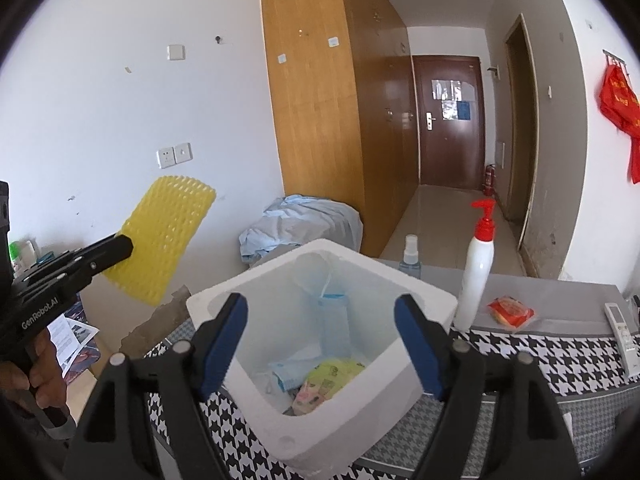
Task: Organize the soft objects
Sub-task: 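Lower the yellow sponge into the foam box and open the left gripper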
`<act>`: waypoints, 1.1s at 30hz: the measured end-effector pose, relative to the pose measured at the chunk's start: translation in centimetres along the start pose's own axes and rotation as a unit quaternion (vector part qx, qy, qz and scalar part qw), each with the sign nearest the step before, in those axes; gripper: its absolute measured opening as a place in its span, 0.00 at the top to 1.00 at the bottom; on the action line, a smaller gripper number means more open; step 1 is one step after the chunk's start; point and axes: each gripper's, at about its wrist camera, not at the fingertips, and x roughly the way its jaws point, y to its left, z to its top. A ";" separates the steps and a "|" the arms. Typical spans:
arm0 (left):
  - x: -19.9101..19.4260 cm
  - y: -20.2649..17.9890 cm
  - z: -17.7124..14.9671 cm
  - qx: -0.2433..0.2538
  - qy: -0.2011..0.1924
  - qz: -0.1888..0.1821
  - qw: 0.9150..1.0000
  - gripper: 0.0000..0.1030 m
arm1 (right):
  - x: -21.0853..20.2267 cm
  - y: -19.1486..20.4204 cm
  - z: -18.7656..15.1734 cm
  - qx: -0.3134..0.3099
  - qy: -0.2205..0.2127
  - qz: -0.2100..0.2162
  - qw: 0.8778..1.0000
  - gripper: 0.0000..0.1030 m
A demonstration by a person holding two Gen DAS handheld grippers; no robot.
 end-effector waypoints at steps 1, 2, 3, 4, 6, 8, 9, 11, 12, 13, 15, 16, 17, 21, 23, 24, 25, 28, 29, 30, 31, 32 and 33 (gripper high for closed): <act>0.1 0.0 0.0 0.001 0.001 -0.001 1.000 0.91 | 0.0 0.1 -0.1 -0.005 0.001 -0.004 1.000 0.08; 0.1 0.0 0.0 0.001 0.001 -0.001 1.000 0.91 | 0.0 0.2 -0.2 -0.010 -0.001 -0.009 1.000 0.03; 0.1 0.1 0.0 0.000 0.002 -0.003 1.000 0.91 | -0.1 0.3 -0.3 -0.012 -0.004 -0.011 1.000 0.01; 0.2 0.1 0.0 0.001 0.003 -0.004 1.000 0.91 | -0.2 0.3 -0.4 -0.013 -0.004 -0.011 1.000 0.01; 0.5 0.1 0.0 0.002 0.005 -0.005 1.000 0.91 | -0.1 0.2 -0.4 -0.012 0.006 -0.017 1.000 0.01; 0.7 0.0 0.0 0.003 0.007 -0.006 1.000 0.91 | -0.4 0.2 -0.5 -0.012 0.004 -0.019 1.000 0.01; 0.8 0.0 0.0 0.004 0.008 -0.006 1.000 0.91 | -0.6 0.1 -0.5 -0.012 0.001 -0.018 1.000 0.01; 0.8 0.0 0.1 0.004 0.009 -0.009 1.000 0.91 | -0.8 -0.2 -0.4 -0.011 0.000 -0.021 1.000 0.01; 0.8 -0.2 0.2 0.004 0.009 -0.010 1.000 0.91 | -1.0 -0.3 -0.4 -0.010 -0.001 -0.023 1.000 0.01; 0.8 -0.2 0.3 0.005 0.008 -0.012 1.000 0.91 | -1.1 -0.4 -0.4 -0.009 -0.002 -0.023 1.000 0.01; 0.8 -0.5 0.4 0.006 0.006 -0.014 1.000 0.91 | -1.3 -0.8 -0.5 -0.004 -0.004 -0.025 1.000 0.01; 0.8 -0.7 0.5 0.007 0.005 -0.016 1.000 0.91 | -1.5 -1.0 -0.5 -0.001 -0.005 -0.026 1.000 0.01; 0.8 -0.9 0.5 0.009 0.005 -0.017 1.000 0.91 | -1.6 -1.1 -0.5 0.001 -0.005 -0.027 1.000 0.01; 1.2 -1.6 0.7 0.012 0.008 -0.029 0.999 0.91 | -2.3 -1.6 -0.7 0.003 -0.008 -0.037 0.999 0.01; 1.4 -1.9 0.6 0.013 0.009 -0.035 0.999 0.91 | -2.7 -1.9 -0.9 0.003 -0.008 -0.041 0.999 0.01; 1.6 -2.1 0.6 0.014 0.011 -0.039 0.999 0.91 | -2.9 -2.1 -1.0 0.004 -0.009 -0.044 0.999 0.01; 1.7 -2.3 0.6 0.015 0.011 -0.042 0.999 0.91 | -3.0 -2.2 -1.1 0.004 -0.009 -0.046 0.999 0.01; 2.2 -3.1 0.6 0.019 0.015 -0.050 0.998 0.91 | -3.4 -2.8 -1.2 0.009 -0.010 -0.054 0.998 0.01; 2.3 -3.2 0.6 0.019 0.015 -0.051 0.998 0.91 | -3.6 -3.0 -1.3 0.010 -0.010 -0.056 0.998 0.01; 2.4 -3.4 0.6 0.020 0.016 -0.054 0.998 0.91 | -3.7 -3.0 -1.4 0.010 -0.010 -0.059 0.998 0.01; 2.5 -3.6 0.6 0.021 0.017 -0.056 0.998 0.91 | -3.8 -3.1 -1.5 0.010 -0.010 -0.061 0.998 0.01; 2.6 -3.7 0.6 0.021 0.017 -0.058 0.998 0.91 | -3.9 -3.3 -1.6 0.010 -0.008 -0.063 0.998 0.01; 2.7 -3.9 0.6 0.021 0.018 -0.060 0.998 0.91 | -4.1 -3.4 -1.7 0.009 -0.007 -0.065 0.998 0.01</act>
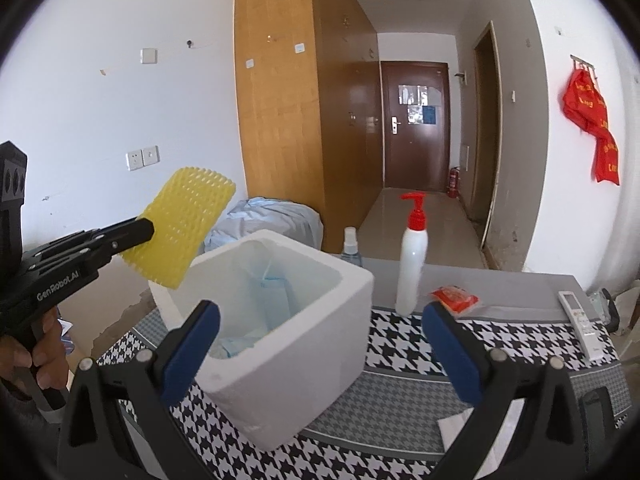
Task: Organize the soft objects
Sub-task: 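Lower the yellow sponge into the foam box and open the left gripper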
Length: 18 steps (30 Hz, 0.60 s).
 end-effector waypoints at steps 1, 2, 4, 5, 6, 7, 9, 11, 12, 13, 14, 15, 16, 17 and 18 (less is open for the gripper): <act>0.1 -0.1 0.0 0.001 0.001 -0.001 1.000 0.91 | -0.1 -0.2 -0.1 0.001 -0.001 -0.003 1.000 0.01; 0.3 -0.3 0.0 0.002 0.001 -0.002 1.000 0.91 | -0.2 -0.4 -0.1 0.003 -0.002 -0.004 1.000 0.01; 0.5 -0.4 0.0 0.003 0.005 -0.006 1.000 0.91 | -0.4 -0.7 -0.1 0.007 -0.002 -0.006 1.000 0.01; 0.6 -0.6 0.0 0.004 0.006 -0.008 1.000 0.91 | -0.4 -0.8 -0.2 0.007 -0.001 -0.009 1.000 0.01; 0.7 -0.6 0.0 0.005 0.006 -0.009 1.000 0.91 | -0.5 -0.9 -0.2 0.007 -0.001 -0.012 1.000 0.01; 0.8 -0.6 0.0 0.004 0.007 -0.012 1.000 0.91 | -0.6 -1.0 -0.3 0.007 -0.001 -0.013 1.000 0.01; 1.1 -0.8 0.0 0.004 0.011 -0.016 1.000 0.91 | -0.8 -1.1 -0.4 0.008 -0.001 -0.017 1.000 0.01; 1.5 -0.9 0.0 0.003 0.015 -0.019 1.000 0.91 | -1.0 -1.3 -0.5 0.008 0.000 -0.021 1.000 0.01; 1.6 -1.0 0.0 0.002 0.018 -0.021 1.000 0.91 | -1.0 -1.4 -0.6 0.008 0.000 -0.022 1.000 0.01; 1.8 -1.1 0.0 0.002 0.020 -0.024 0.999 0.91 | -1.2 -1.5 -0.6 0.009 0.000 -0.024 1.000 0.01; 1.9 -1.3 0.0 0.002 0.022 -0.025 0.999 0.91 | -1.3 -1.7 -0.7 0.010 0.000 -0.026 1.000 0.01; 2.1 -1.3 -0.1 0.002 0.024 -0.027 0.999 0.91 | -1.3 -1.7 -0.7 0.011 0.000 -0.026 1.000 0.01; 2.3 -1.5 -0.1 0.002 0.026 -0.029 0.999 0.91 | -1.4 -1.8 -0.8 0.012 0.000 -0.027 1.000 0.01; 2.4 -1.6 0.0 0.002 0.028 -0.031 0.999 0.91 | -1.5 -1.9 -0.8 0.012 0.000 -0.029 1.000 0.01; 2.5 -1.7 0.0 0.002 0.029 -0.032 0.999 0.91 | -1.6 -2.0 -0.9 0.012 0.000 -0.032 0.999 0.01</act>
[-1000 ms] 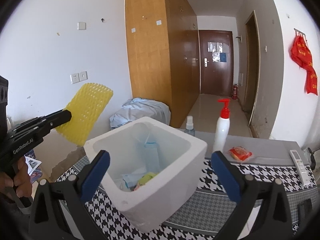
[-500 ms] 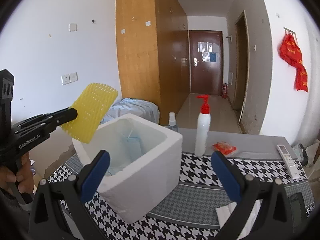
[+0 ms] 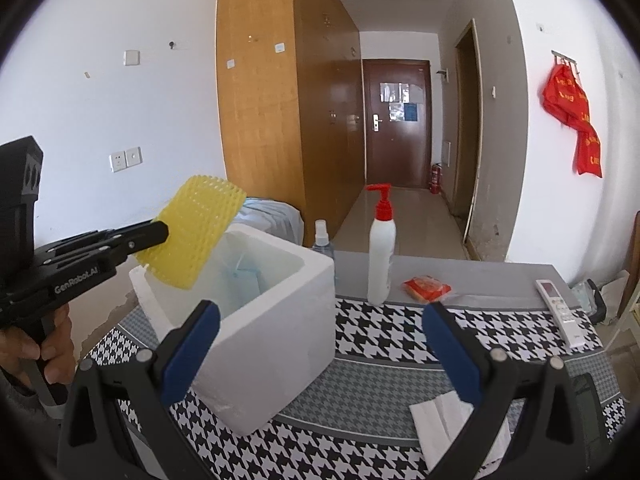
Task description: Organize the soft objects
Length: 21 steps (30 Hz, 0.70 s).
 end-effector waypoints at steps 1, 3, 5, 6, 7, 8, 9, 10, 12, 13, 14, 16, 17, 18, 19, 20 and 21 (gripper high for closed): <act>0.2 -0.1 0.0 0.000 0.003 0.000 1.000 0.91 | -0.1 -0.1 -0.1 0.000 0.001 -0.002 1.000 0.01; 0.6 -0.2 -0.1 -0.001 0.010 -0.003 1.000 0.91 | -0.2 -0.3 -0.2 0.003 0.002 -0.007 1.000 0.01; 1.0 -0.4 -0.1 0.001 0.016 0.000 1.000 0.89 | -0.4 -0.6 -0.3 0.006 0.002 -0.010 1.000 0.01; 1.2 -0.5 -0.2 0.002 0.019 0.002 1.000 0.87 | -0.4 -0.7 -0.3 0.008 0.002 -0.012 1.000 0.01; 1.4 -0.6 -0.3 0.005 0.023 0.004 1.000 0.85 | -0.5 -0.8 -0.4 0.009 0.002 -0.013 1.000 0.01; 1.6 -0.6 -0.4 0.005 0.026 0.006 1.000 0.76 | -0.5 -0.9 -0.4 0.010 0.002 -0.014 1.000 0.01; 1.7 -0.6 -0.5 0.004 0.029 0.008 1.000 0.63 | -0.5 -0.8 -0.4 0.010 0.003 -0.015 1.000 0.01; 1.8 -0.5 -0.6 0.003 0.030 0.009 1.000 0.55 | -0.6 -0.9 -0.4 0.010 0.003 -0.016 1.000 0.01; 1.7 -0.5 -0.7 0.001 0.026 0.012 1.000 0.31 | -0.7 -0.9 -0.5 0.011 0.002 -0.016 1.000 0.01; 1.6 -0.5 -0.7 0.001 0.023 0.014 1.000 0.27 | -0.8 -1.0 -0.5 0.011 0.000 -0.016 1.000 0.01; 1.3 -0.6 -0.7 -0.001 0.018 0.015 1.000 0.21 | -1.0 -1.0 -0.5 0.011 -0.001 -0.017 1.000 0.01; 0.9 -0.7 -0.6 0.002 0.010 0.019 1.000 0.12 | -1.3 -1.1 -0.5 0.010 -0.004 -0.018 1.000 0.01; 0.7 -0.9 -0.6 0.003 0.006 0.021 1.000 0.08 | -1.5 -1.1 -0.4 0.010 -0.006 -0.020 1.000 0.01; 0.5 -1.0 -0.5 0.003 -0.001 0.024 1.000 0.05 | -1.7 -1.1 -0.4 0.009 -0.008 -0.021 1.000 0.01; 0.2 -1.0 -0.5 0.001 -0.007 0.027 1.000 0.04 | -1.8 -1.1 -0.4 0.009 -0.009 -0.022 1.000 0.01; 0.0 -0.9 -0.4 -0.002 -0.010 0.028 1.000 0.02 | -2.0 -1.1 -0.3 0.008 -0.010 -0.023 1.000 0.01; -0.2 -1.0 -0.3 -0.005 -0.012 0.027 1.000 0.01 | -2.2 -1.1 -0.4 0.008 -0.011 -0.024 1.000 0.01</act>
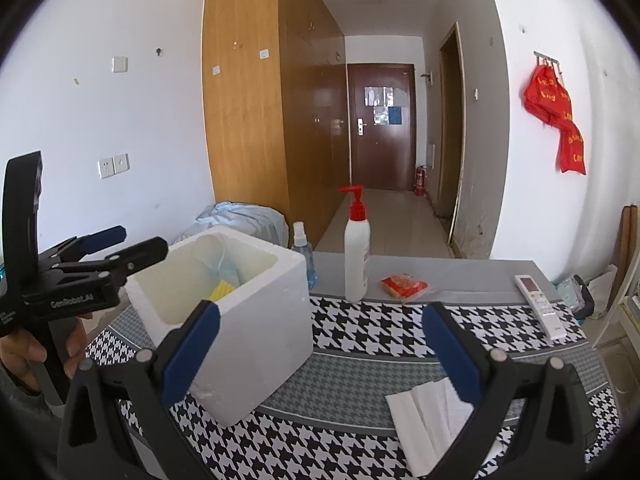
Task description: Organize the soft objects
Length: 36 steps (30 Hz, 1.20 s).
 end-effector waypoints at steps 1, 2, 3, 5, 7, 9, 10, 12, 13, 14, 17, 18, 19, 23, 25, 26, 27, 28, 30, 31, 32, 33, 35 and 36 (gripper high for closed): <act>-0.2 0.1 0.0 -0.003 -0.001 -0.001 1.000 0.01 | -0.2 0.1 0.0 -0.001 -0.001 0.000 1.000 0.01; -0.4 0.1 0.1 -0.005 -0.003 0.000 1.000 0.01 | -0.4 0.1 -0.1 -0.002 -0.003 -0.001 1.000 0.01; -0.6 0.1 0.1 -0.006 -0.004 0.000 1.000 0.01 | -0.5 0.2 -0.1 -0.003 -0.004 -0.001 1.000 0.01; -1.1 -0.1 0.1 -0.005 -0.007 0.000 1.000 0.01 | -0.9 0.4 -0.1 -0.004 -0.006 -0.001 1.000 0.01; -1.5 -0.2 0.1 -0.004 -0.009 -0.001 1.000 0.01 | -1.2 0.5 -0.1 -0.005 -0.008 -0.001 1.000 0.01; -1.9 -0.3 0.0 -0.001 -0.012 -0.005 1.000 0.01 | -1.6 0.6 -0.2 -0.006 -0.011 -0.002 1.000 0.01; -2.2 -0.4 0.0 0.000 -0.013 -0.006 1.000 0.01 | -1.8 0.7 -0.2 -0.006 -0.013 -0.002 1.000 0.01; -2.8 -0.6 -0.1 0.001 -0.018 -0.007 1.000 0.01 | -2.3 0.9 -0.3 -0.007 -0.016 -0.002 1.000 0.01; -3.1 -0.7 -0.2 0.001 -0.020 -0.008 1.000 0.01 | -2.5 0.9 -0.4 -0.007 -0.018 -0.002 1.000 0.01; -3.4 -0.7 -0.3 0.001 -0.022 -0.009 1.000 0.01 | -2.7 1.0 -0.4 -0.007 -0.020 -0.001 1.000 0.01; -4.2 -0.9 -0.6 0.005 -0.027 -0.011 1.000 0.01 | -3.2 1.2 -0.6 -0.009 -0.023 -0.002 1.000 0.01; -4.4 -1.0 -0.7 0.006 -0.028 -0.010 1.000 0.01 | -3.4 1.2 -0.7 -0.008 -0.026 -0.001 1.000 0.01; -4.6 -1.1 -0.8 0.008 -0.030 -0.009 0.999 0.01 | -3.6 1.2 -0.7 -0.008 -0.028 -0.001 1.000 0.01; -5.2 -1.5 -1.0 0.010 -0.037 -0.009 0.999 0.01 | -4.2 1.1 -0.9 -0.006 -0.035 -0.003 0.999 0.01; -5.4 -1.5 -1.1 0.007 -0.038 -0.012 0.999 0.01 | -4.4 1.1 -1.0 -0.006 -0.036 -0.005 0.999 0.01; -5.5 -1.4 -1.2 0.004 -0.037 -0.015 0.999 0.01 | -4.5 1.0 -1.1 -0.005 -0.036 -0.005 0.999 0.01; -5.5 -1.5 -1.3 0.003 -0.036 -0.017 0.999 0.01 | -4.6 1.0 -1.1 -0.004 -0.036 -0.005 0.999 0.01; -5.5 -1.6 -1.4 0.004 -0.036 -0.019 0.999 0.01 | -4.6 0.9 -1.2 -0.003 -0.036 -0.006 0.999 0.01; -5.7 -1.8 -1.7 0.007 -0.037 -0.020 0.999 0.01 | -4.6 0.8 -1.3 -0.001 -0.035 -0.006 0.999 0.01; -5.8 -1.9 -1.9 0.009 -0.038 -0.020 0.999 0.01 | -4.7 0.8 -1.5 -0.001 -0.034 -0.006 0.999 0.01; -6.0 -2.1 -2.0 0.011 -0.038 -0.021 0.999 0.01 | -4.7 0.7 -1.5 -0.001 -0.033 -0.007 0.999 0.01; -6.0 -2.2 -2.1 0.013 -0.038 -0.023 0.999 0.01 | -4.7 0.7 -1.6 -0.002 -0.033 -0.007 0.999 0.01; -6.2 -2.3 -2.3 0.013 -0.039 -0.024 0.999 0.01 | -4.8 0.6 -1.7 0.000 -0.033 -0.007 0.999 0.01; -6.3 -2.3 -2.4 0.012 -0.040 -0.024 0.999 0.01 | -4.9 0.6 -1.8 0.001 -0.034 -0.007 0.999 0.01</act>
